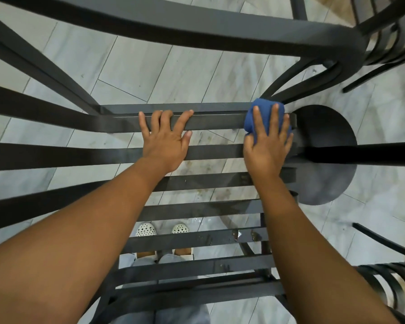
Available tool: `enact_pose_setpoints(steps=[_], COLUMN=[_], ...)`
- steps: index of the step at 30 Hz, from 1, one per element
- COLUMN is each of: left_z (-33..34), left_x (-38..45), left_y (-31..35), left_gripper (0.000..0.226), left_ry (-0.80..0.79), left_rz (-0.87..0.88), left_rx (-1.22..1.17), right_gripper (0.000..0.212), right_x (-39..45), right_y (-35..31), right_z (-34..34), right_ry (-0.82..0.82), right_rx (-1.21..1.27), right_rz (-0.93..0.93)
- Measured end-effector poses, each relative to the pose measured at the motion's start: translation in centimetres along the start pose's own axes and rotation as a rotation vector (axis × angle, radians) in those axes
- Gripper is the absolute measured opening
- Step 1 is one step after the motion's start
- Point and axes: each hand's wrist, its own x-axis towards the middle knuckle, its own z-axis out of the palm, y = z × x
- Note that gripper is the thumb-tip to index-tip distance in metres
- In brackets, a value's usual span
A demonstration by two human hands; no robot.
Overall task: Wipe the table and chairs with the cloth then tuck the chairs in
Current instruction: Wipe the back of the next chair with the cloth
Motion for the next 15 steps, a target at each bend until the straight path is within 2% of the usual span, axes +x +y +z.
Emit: enact_pose_setpoints(steps=[3,5,7,10,15], left_z=[0.1,0.2,0.2,0.2,0.3], left_x=[0.1,0.1,0.2,0.1,0.1], left_y=[0.0,0.1,0.2,0.2,0.1], left_gripper=[0.048,0.048,0.048,0.048,0.046], left_ry=[0.012,0.006,-0.001,0.013,0.028], left_rz=[-0.013,-0.022,-0.032,-0.039,-0.037], left_rx=[0.012,0.018,0.019,0.015,0.005], right_gripper=[0.062,0.063,0.062,0.058,0.057], right_x=[-0.5,-1.4,-2.3,-2.0,-0.5], right_y=[-2.9,-5.4,-6.7,-5.3,-0.5], right_z=[0.2,0.5,0.9,0.9,0.3], right_ry=[-0.014,-0.043,-0.054,-0.032,0.051], right_rx=[0.001,0.004,-0.002,0.018,0.034], right_rz=[0.177,0.131,-0.008,-0.137,-0.039])
